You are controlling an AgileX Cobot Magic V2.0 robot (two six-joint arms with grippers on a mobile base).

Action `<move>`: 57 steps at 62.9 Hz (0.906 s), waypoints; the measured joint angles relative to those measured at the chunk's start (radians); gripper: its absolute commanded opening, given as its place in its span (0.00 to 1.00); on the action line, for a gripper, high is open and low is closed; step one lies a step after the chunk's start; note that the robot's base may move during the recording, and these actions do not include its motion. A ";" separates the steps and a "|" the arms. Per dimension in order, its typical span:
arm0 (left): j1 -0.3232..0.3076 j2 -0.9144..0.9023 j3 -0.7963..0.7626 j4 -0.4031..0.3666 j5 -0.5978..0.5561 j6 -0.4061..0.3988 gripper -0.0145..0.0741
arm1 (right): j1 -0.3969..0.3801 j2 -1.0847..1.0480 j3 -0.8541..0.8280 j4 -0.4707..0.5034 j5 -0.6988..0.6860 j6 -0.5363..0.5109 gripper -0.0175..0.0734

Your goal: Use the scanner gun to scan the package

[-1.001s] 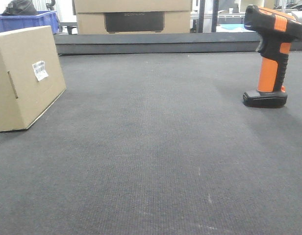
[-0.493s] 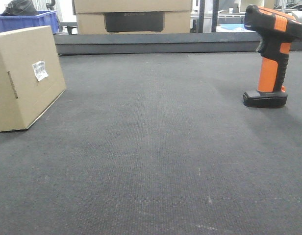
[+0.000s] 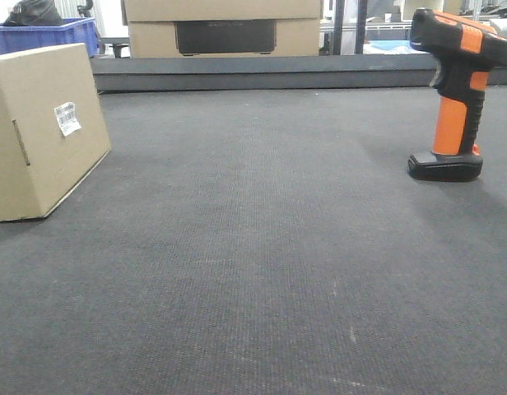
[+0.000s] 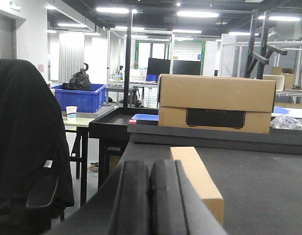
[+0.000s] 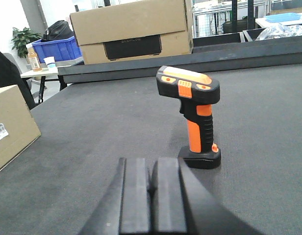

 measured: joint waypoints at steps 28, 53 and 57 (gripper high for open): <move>0.000 0.000 0.001 0.002 0.000 0.000 0.04 | -0.098 -0.057 0.112 -0.182 -0.173 0.000 0.01; 0.000 -0.001 0.001 0.002 0.002 0.000 0.04 | -0.179 -0.057 0.256 -0.152 -0.288 -0.014 0.01; 0.000 -0.001 0.001 0.002 0.002 0.000 0.04 | -0.179 -0.057 0.256 -0.146 -0.286 -0.014 0.01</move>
